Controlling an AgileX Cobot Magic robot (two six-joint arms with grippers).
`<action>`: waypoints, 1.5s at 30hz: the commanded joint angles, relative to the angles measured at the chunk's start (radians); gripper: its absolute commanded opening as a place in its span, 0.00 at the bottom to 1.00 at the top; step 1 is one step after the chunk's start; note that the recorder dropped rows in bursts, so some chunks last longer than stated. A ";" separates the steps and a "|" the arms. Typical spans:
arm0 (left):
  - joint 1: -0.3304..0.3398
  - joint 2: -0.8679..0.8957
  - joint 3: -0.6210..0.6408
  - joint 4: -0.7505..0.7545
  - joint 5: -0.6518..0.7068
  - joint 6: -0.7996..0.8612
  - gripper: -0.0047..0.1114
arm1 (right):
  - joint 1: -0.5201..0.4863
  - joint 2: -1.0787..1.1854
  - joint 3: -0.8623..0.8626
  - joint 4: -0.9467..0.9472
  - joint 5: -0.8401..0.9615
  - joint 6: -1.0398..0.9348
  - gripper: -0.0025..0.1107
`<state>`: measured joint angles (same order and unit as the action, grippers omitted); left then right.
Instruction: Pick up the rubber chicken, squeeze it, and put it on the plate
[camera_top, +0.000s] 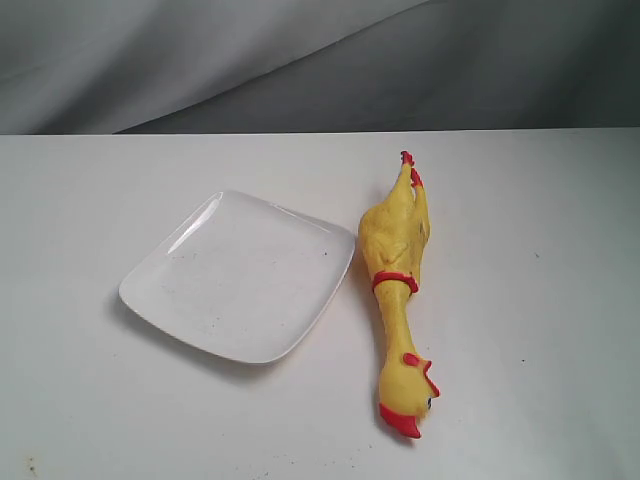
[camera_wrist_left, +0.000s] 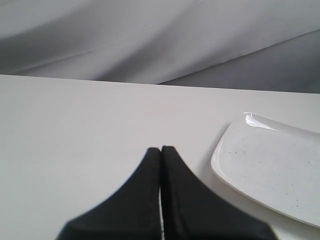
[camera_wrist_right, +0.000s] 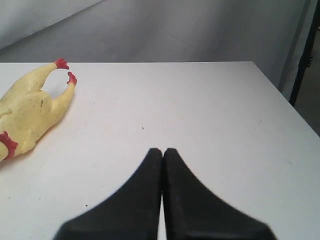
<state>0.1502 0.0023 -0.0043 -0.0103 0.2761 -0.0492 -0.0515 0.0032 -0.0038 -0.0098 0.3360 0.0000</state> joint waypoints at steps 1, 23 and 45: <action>0.002 -0.002 0.004 -0.006 -0.011 0.000 0.04 | -0.008 -0.003 0.004 -0.005 -0.134 0.000 0.02; 0.002 -0.002 0.004 -0.006 -0.011 0.000 0.04 | -0.008 0.158 -0.252 -0.148 -0.582 0.552 0.02; 0.002 -0.002 0.004 -0.006 -0.011 0.000 0.04 | 0.429 1.281 -0.951 -0.210 0.265 0.239 0.02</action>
<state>0.1502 0.0023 -0.0043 -0.0103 0.2761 -0.0492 0.3238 1.2207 -0.9287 -0.3353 0.5623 0.3649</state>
